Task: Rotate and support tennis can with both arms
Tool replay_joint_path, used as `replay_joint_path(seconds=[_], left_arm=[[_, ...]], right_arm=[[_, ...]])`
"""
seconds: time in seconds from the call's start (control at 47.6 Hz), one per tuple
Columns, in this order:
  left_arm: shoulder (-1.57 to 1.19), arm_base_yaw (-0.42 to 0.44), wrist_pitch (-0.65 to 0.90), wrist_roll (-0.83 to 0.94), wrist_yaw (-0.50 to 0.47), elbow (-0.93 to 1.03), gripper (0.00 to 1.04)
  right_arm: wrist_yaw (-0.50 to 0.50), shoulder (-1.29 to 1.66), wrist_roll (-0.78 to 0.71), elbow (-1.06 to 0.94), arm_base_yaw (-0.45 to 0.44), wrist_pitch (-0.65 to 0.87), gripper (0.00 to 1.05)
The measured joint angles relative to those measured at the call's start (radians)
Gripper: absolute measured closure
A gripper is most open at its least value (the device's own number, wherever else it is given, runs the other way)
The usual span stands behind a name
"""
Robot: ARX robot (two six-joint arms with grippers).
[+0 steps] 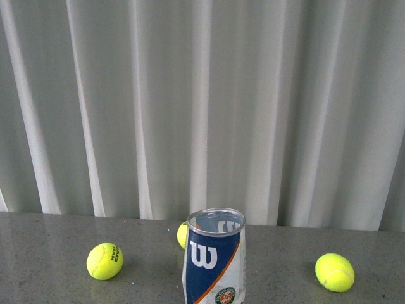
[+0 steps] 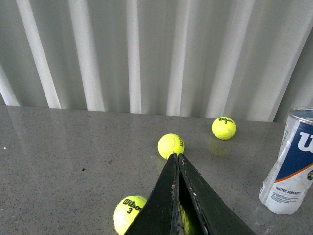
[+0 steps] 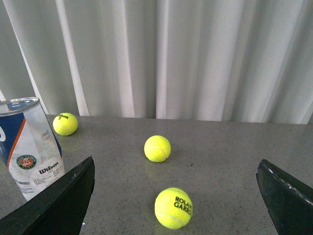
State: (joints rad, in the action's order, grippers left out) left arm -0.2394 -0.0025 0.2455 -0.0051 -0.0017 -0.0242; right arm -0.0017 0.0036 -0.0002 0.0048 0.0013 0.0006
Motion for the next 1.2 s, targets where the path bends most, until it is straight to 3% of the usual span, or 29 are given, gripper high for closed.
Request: replay_joint_path(seconds=[0.21, 0.336, 0.567, 0.735, 0.861, 1.071, 1.197], left_arm=[[0.067, 0.000, -0.070, 0.000, 0.000, 0.000, 1.01], [0.200, 0.000, -0.234, 0.000, 0.002, 0.000, 1.01], [0.235, 0.000, -0.244, 0.000, 0.002, 0.000, 1.01], [0.235, 0.000, -0.244, 0.000, 0.002, 0.000, 0.73], [0.236, 0.000, -0.245, 0.000, 0.002, 0.000, 0.43], [0.236, 0.000, -0.245, 0.000, 0.002, 0.000, 0.07], [0.236, 0.000, -0.245, 0.001, 0.002, 0.000, 0.07]], right_arm=[[0.000, 0.000, 0.000, 0.000, 0.000, 0.000, 0.07], [0.000, 0.000, 0.000, 0.000, 0.000, 0.000, 0.07], [0.000, 0.000, 0.000, 0.000, 0.000, 0.000, 0.07], [0.000, 0.000, 0.000, 0.000, 0.000, 0.000, 0.07], [0.000, 0.000, 0.000, 0.000, 0.000, 0.000, 0.07], [0.000, 0.000, 0.000, 0.000, 0.000, 0.000, 0.07], [0.000, 0.000, 0.000, 0.000, 0.000, 0.000, 0.07]])
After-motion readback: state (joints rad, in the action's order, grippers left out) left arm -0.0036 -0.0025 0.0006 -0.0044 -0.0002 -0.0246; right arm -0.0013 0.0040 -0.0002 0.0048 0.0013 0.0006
